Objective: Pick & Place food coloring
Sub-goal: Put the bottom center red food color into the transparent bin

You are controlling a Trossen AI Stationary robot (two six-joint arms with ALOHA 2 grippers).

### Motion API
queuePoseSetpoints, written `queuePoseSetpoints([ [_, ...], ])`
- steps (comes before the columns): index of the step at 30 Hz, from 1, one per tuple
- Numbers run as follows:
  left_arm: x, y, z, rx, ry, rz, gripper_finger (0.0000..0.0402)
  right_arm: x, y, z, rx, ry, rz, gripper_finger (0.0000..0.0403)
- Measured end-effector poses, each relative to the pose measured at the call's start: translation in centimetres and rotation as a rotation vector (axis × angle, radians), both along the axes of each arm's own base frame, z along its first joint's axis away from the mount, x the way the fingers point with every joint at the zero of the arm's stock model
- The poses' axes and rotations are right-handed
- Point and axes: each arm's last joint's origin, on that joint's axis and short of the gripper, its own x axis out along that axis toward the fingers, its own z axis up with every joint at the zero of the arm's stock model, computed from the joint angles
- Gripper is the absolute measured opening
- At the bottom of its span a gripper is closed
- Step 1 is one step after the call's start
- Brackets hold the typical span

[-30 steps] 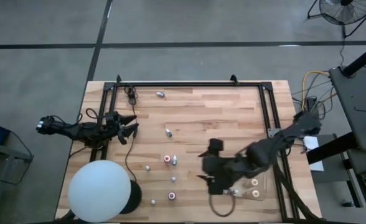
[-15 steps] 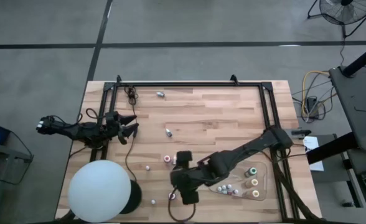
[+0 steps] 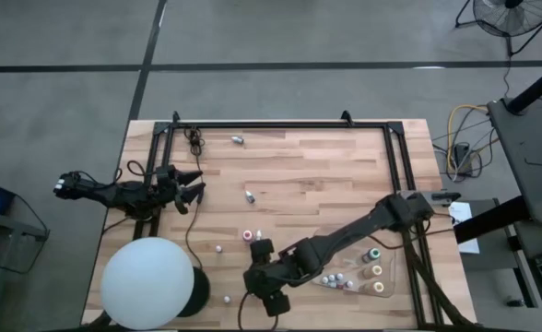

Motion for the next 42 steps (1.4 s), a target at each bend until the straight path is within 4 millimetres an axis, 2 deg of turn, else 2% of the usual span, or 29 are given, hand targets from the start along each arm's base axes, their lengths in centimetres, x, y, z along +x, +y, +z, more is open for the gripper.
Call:
queuePoseSetpoints([
  [20,0.0,0.0,0.0,0.000,-0.001,-0.001,0.0245,1.4,2.1,-5.2,-0.006,0.047,0.089,0.0329],
  [27,0.0,0.0,0.0,0.000,-0.002,-0.001,0.0245,1.3,2.1,-5.5,-0.015,0.053,0.087,0.0320],
  [32,0.0,0.0,0.0,0.000,-0.002,-0.001,0.0245,1.3,2.1,-5.6,-0.018,0.054,0.091,0.0284],
  [42,0.0,0.0,0.0,0.000,-0.002,0.000,0.0245,1.3,2.1,-5.9,-0.019,0.054,0.091,0.0179],
])
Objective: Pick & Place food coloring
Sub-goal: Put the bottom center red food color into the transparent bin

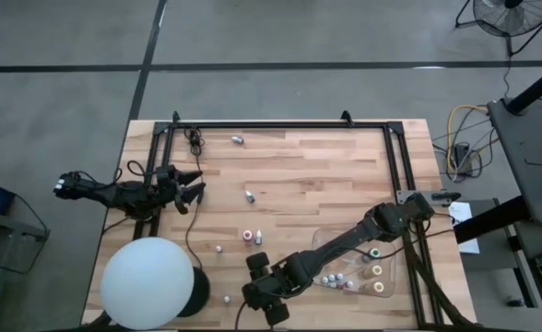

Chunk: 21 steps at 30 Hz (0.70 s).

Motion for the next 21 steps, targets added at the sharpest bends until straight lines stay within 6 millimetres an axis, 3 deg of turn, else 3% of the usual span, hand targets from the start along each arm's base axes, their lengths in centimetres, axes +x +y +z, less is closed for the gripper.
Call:
queuePoseSetpoints([
  [9,0.0,0.0,0.0,0.000,0.000,0.000,0.0245,0.2,0.1,-0.1,0.015,-0.029,0.000,0.0108],
  [17,0.0,0.0,0.0,0.000,0.000,0.000,0.0245,-0.5,-0.3,0.4,-0.022,0.041,-0.001,0.0111],
  [21,0.0,0.0,0.0,0.000,0.000,0.000,0.0245,-1.0,-1.1,2.0,-0.048,0.092,-0.009,0.0109],
])
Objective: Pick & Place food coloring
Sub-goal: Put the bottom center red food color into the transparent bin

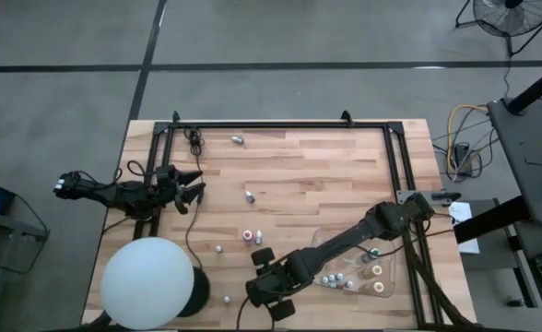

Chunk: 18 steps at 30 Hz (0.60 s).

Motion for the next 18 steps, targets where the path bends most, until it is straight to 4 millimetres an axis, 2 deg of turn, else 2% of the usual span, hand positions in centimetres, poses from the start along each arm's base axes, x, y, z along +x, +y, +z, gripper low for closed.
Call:
queuePoseSetpoints([
  [7,0.0,0.0,0.0,0.000,0.000,0.000,0.0245,-0.7,-1.6,4.9,0.009,-0.033,-0.017,0.0109],
  [14,0.0,0.0,0.0,0.000,0.000,0.001,0.0245,-1.6,-3.9,8.1,-0.011,-0.092,-0.080,0.0110],
  [18,0.0,0.0,0.0,0.000,0.001,0.000,0.0245,-2.6,-5.1,8.5,-0.006,-0.083,-0.120,0.0110],
])
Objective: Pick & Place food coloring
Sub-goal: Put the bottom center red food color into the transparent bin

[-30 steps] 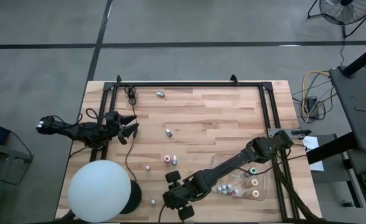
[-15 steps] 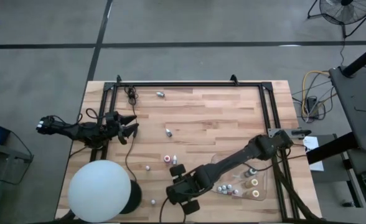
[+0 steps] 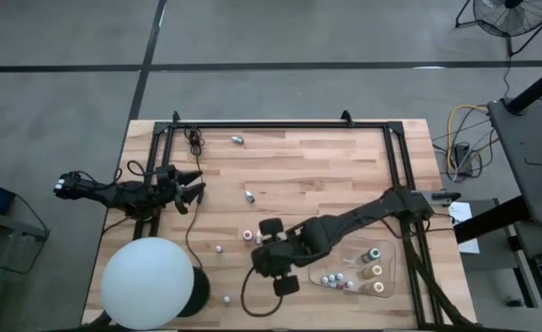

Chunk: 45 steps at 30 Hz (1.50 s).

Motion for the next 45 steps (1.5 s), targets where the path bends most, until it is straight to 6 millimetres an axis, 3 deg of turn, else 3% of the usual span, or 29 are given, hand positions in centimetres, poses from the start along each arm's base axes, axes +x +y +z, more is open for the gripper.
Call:
queuePoseSetpoints([
  [5,0.0,0.0,0.0,0.000,0.000,0.000,0.0245,-2.7,-1.2,1.1,-0.001,-0.016,-0.028,0.0110],
  [15,0.0,0.0,0.0,0.000,0.000,0.000,0.0245,-11.4,-4.1,1.5,0.055,0.013,-0.137,0.0110],
  [25,0.0,0.0,0.0,0.000,0.001,0.000,0.0245,-18.2,-5.9,-1.7,0.046,0.098,-0.203,0.0110],
  [33,0.0,0.0,0.0,0.000,0.001,0.000,0.0245,-21.8,-6.2,-4.7,0.053,0.144,-0.278,0.0110],
  [45,0.0,0.0,0.0,0.000,0.000,0.000,0.0245,-23.6,-5.2,-6.9,0.124,0.140,-0.334,0.0109],
])
